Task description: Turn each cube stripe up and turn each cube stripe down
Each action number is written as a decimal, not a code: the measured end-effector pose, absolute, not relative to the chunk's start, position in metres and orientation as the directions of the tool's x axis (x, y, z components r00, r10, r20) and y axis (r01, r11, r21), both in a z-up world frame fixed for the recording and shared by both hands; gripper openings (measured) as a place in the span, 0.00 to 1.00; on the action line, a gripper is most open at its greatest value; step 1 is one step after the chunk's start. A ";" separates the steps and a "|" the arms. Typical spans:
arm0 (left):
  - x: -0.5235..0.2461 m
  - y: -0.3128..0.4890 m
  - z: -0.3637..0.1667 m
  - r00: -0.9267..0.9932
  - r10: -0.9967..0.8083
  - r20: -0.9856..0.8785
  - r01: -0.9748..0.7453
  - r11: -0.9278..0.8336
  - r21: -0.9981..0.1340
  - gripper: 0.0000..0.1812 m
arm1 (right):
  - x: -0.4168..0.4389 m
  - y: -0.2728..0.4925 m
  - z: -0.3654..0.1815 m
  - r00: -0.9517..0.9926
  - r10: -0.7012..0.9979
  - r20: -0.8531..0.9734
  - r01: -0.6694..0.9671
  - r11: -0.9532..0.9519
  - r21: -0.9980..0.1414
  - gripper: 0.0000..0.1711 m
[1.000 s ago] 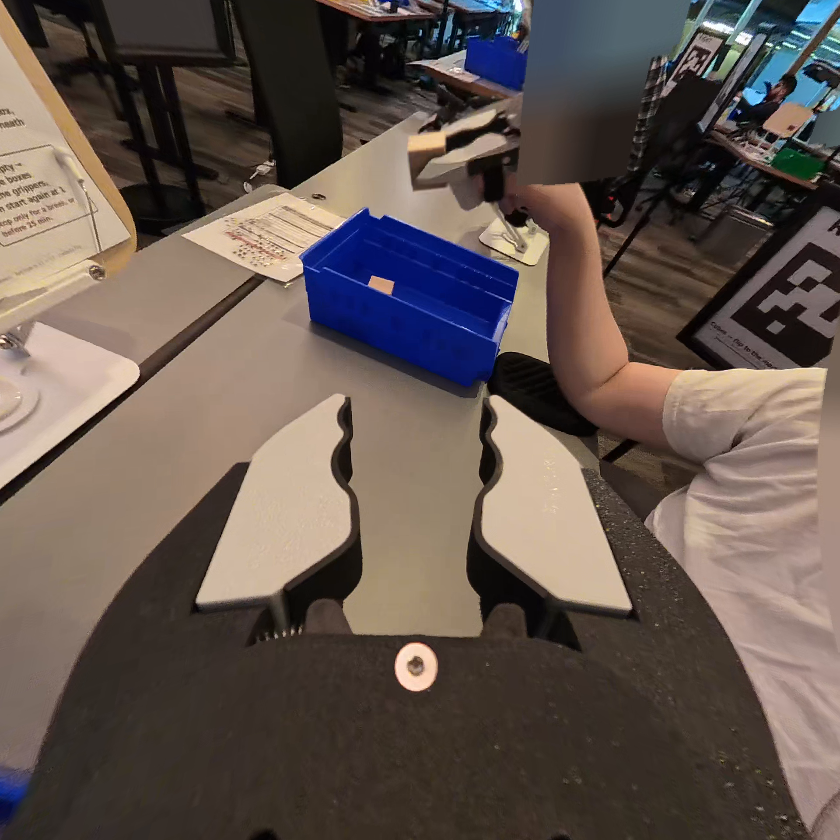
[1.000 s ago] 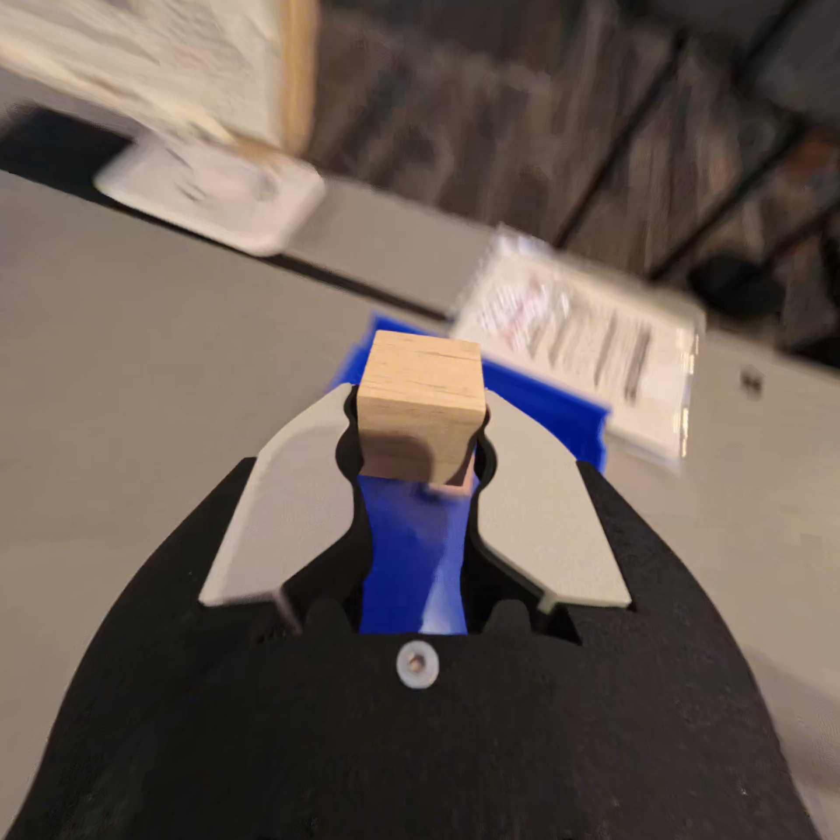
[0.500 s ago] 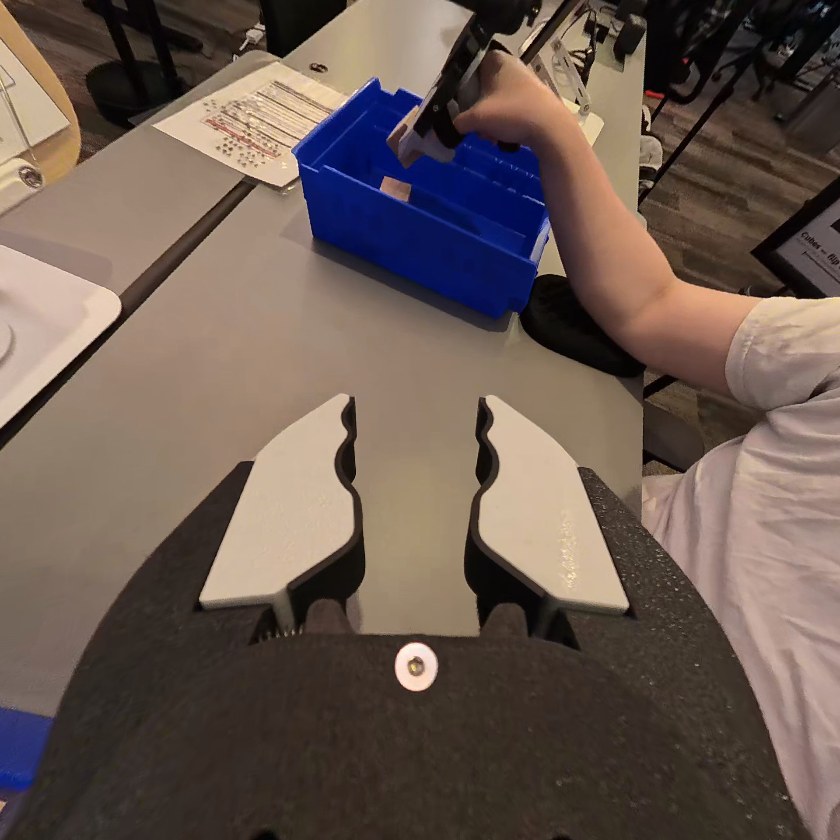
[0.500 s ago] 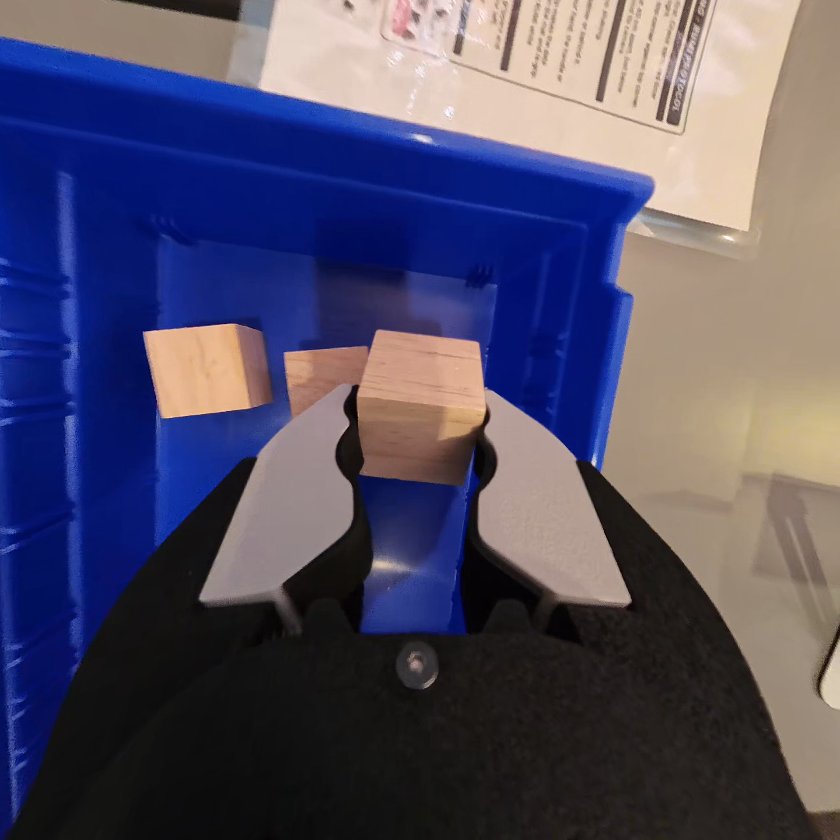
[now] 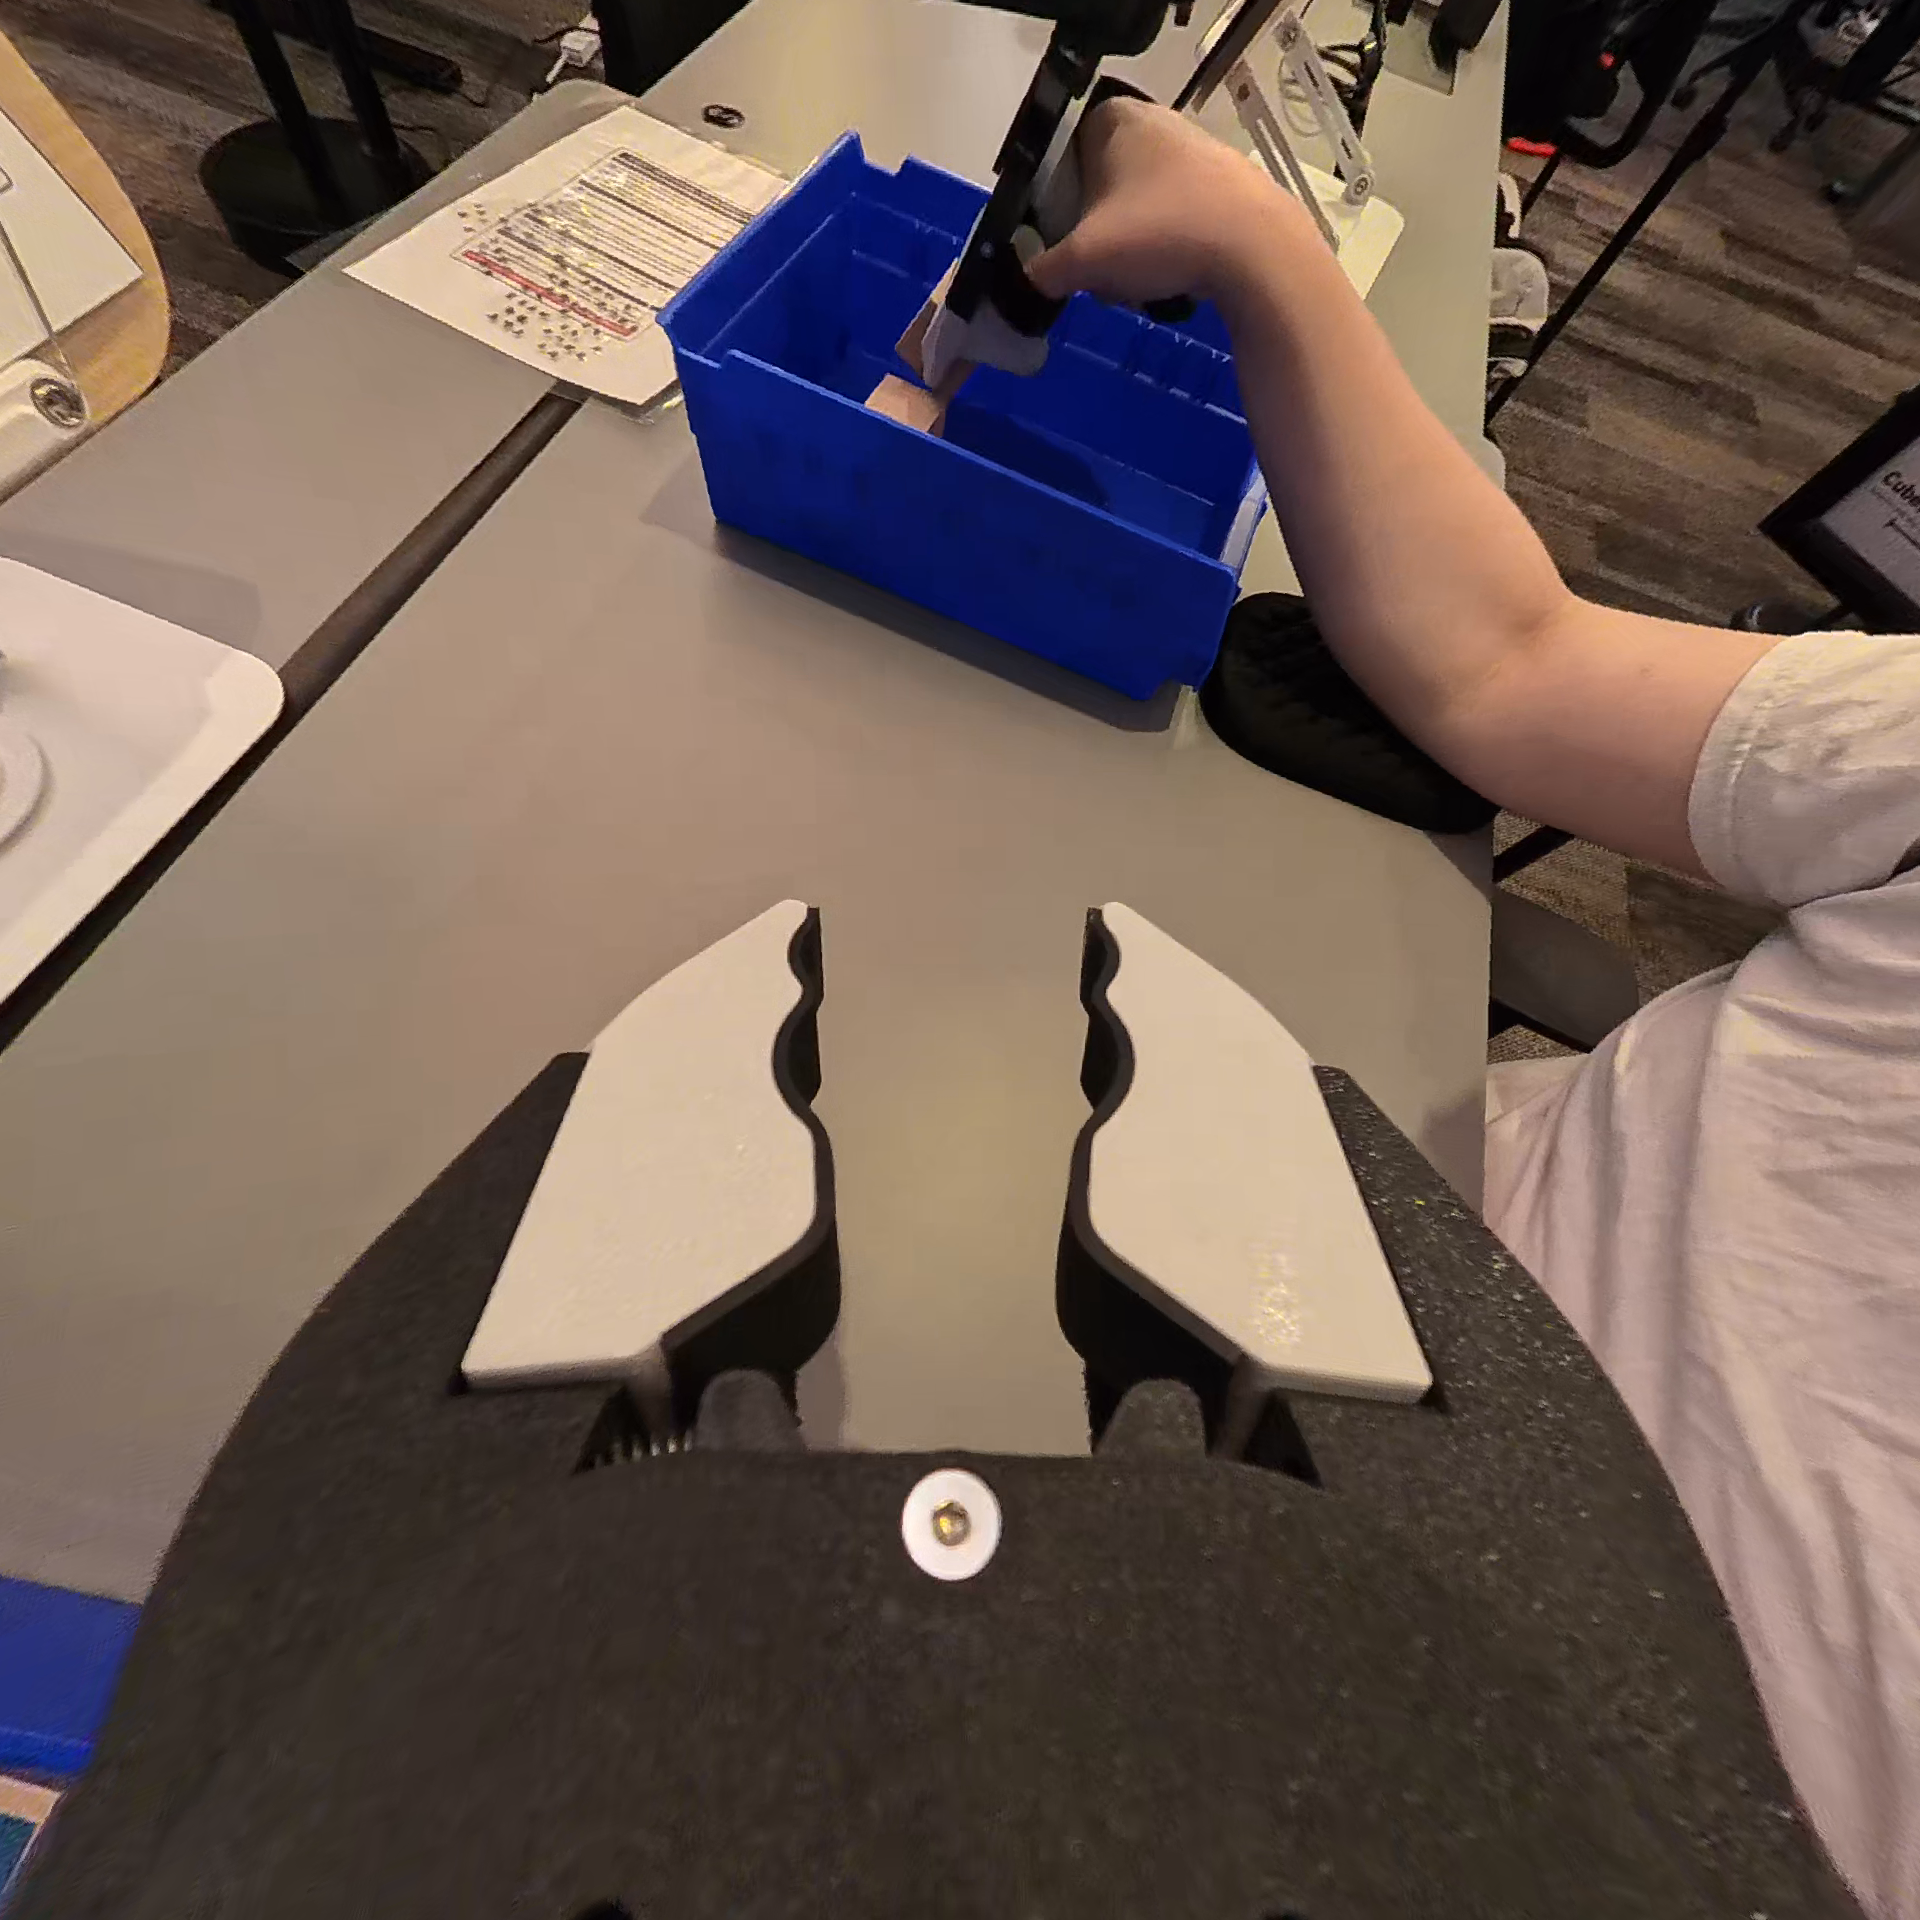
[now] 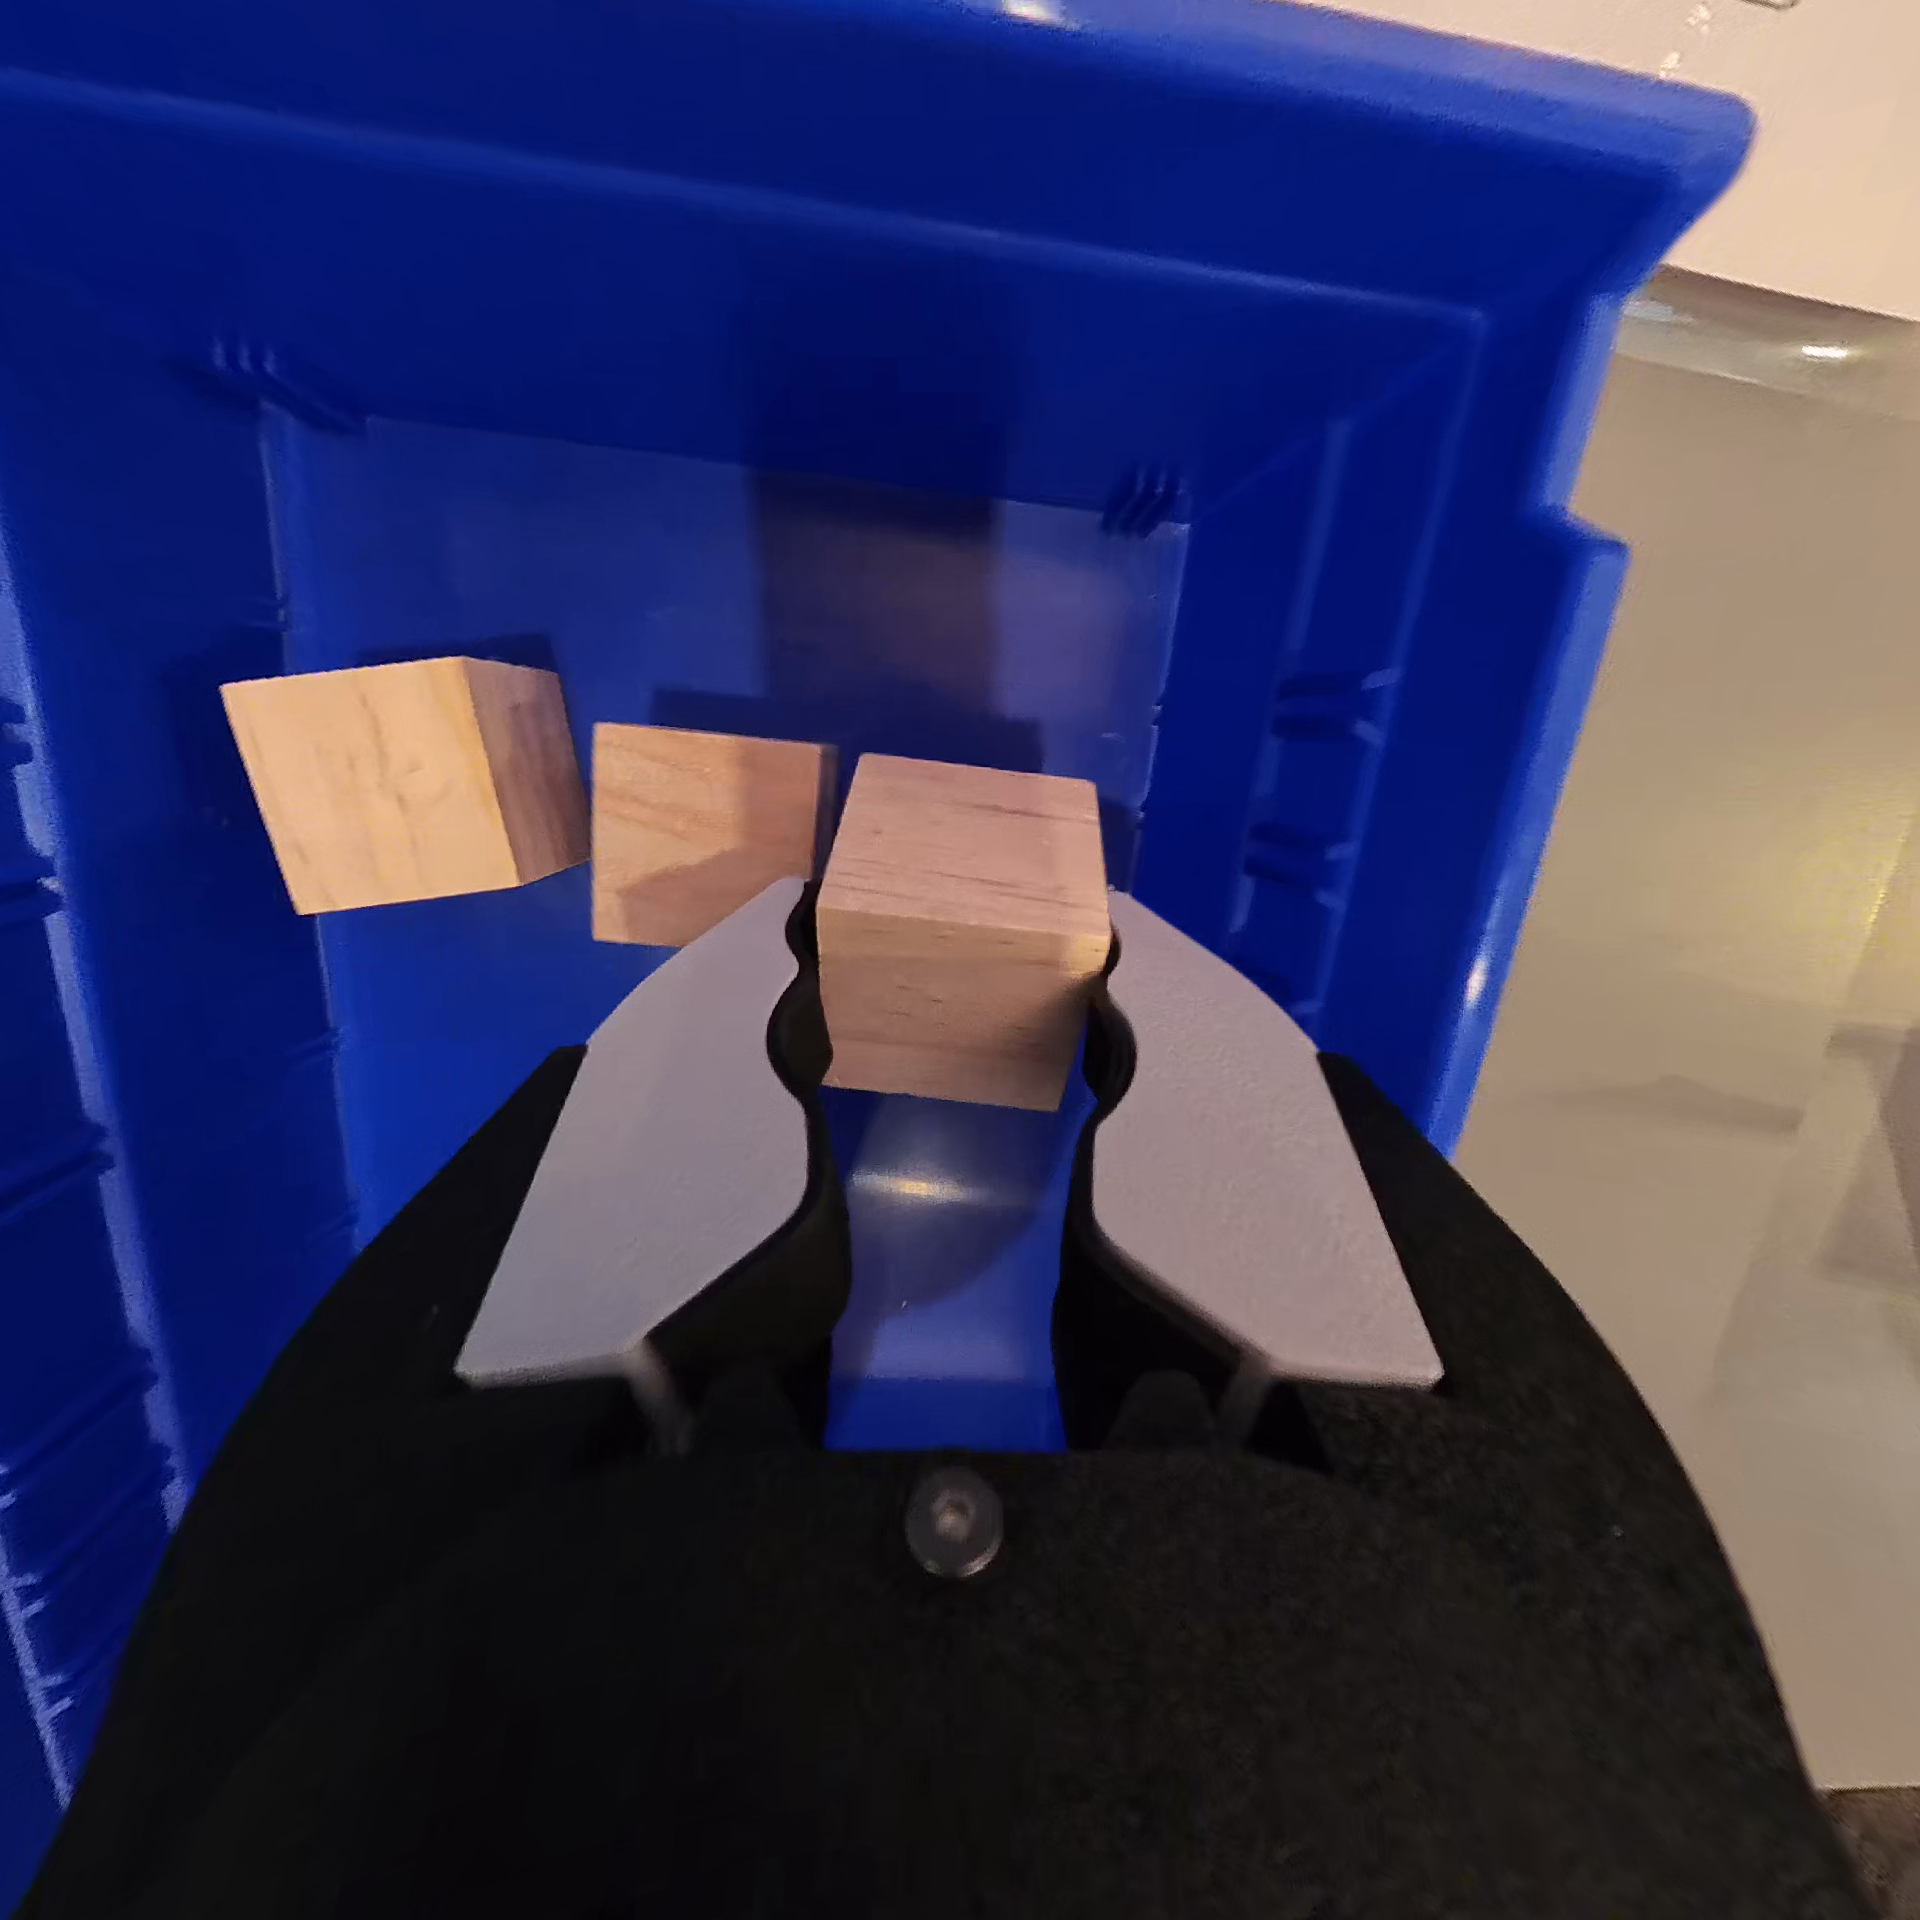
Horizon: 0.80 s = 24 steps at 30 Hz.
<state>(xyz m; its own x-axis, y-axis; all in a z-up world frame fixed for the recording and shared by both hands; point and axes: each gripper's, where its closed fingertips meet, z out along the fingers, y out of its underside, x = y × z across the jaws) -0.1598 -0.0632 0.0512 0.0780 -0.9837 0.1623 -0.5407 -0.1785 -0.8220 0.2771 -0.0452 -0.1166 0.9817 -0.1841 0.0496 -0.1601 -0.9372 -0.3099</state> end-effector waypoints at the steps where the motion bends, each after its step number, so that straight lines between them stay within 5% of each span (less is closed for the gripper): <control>1: -0.160 -0.063 0.051 0.079 -0.983 0.164 -0.541 -0.181 -0.822 0.26 | 0.280 -0.046 -0.118 0.979 -0.195 0.055 -0.170 -0.937 -0.306 0.28; 16: -0.154 -0.073 0.040 0.056 -0.983 0.173 -0.589 -0.172 -0.789 0.26 | 0.286 -0.052 -0.147 0.982 -0.148 0.118 -0.127 -0.977 -0.169 0.28; 24: -0.153 -0.075 0.036 0.050 -0.981 0.188 -0.603 -0.180 -0.777 0.26 | 0.289 -0.049 -0.146 0.977 -0.165 0.131 -0.140 -0.973 -0.185 0.28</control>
